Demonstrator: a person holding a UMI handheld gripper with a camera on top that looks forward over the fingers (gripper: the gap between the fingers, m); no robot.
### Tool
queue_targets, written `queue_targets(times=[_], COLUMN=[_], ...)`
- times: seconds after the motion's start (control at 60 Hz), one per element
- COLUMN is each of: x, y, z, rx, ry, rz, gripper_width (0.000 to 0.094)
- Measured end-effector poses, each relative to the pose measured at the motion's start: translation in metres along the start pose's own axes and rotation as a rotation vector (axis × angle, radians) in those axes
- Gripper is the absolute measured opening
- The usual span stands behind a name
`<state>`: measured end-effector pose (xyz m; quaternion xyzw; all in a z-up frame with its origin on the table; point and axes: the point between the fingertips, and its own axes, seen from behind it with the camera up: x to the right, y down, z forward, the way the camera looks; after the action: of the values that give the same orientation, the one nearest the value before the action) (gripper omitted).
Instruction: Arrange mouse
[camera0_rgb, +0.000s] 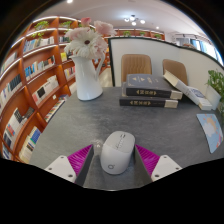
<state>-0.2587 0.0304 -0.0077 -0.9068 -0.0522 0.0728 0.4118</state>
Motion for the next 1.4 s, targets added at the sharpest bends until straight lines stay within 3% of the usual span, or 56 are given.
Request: queue_targets(times=[0.15, 0.3, 0.383, 0.583, 0.7, 0.85, 0.967, 1.05, 1.183, 1.3, 1.4], x=[-0.007, 0.006, 0.005, 0.008, 0.019, 0.069, 0.145, 0.207, 0.314, 0.400, 0.445], y=[-0.009, -0.009, -0.008, -0.007, -0.032, -0.148, -0.228, -0.259, -0.262, -0.219, -0.159], z=[0.017, 0.020, 0.019, 0.020, 0.001, -0.084, -0.156, -0.193, -0.201, -0.185, -0.148], rx=[-0.027, -0.046, -0.058, -0.152, -0.150, 0.100, 0.254, 0.325, 0.323, 0.228, 0.151], ry=[-0.004, 0.045, 0.032, -0.003, -0.056, -0.090, -0.051, -0.026, 0.058, 0.151, 0.161], rz=[-0.045, -0.065, -0.058, -0.068, -0.125, -0.185, -0.212, -0.181, -0.136, -0.103, -0.025], gripper_width=[0.0771, 0.0549, 0.0533, 0.0338, 0.0336, 0.0336, 0.0335, 0.0334, 0.0333, 0.0333, 0.0332])
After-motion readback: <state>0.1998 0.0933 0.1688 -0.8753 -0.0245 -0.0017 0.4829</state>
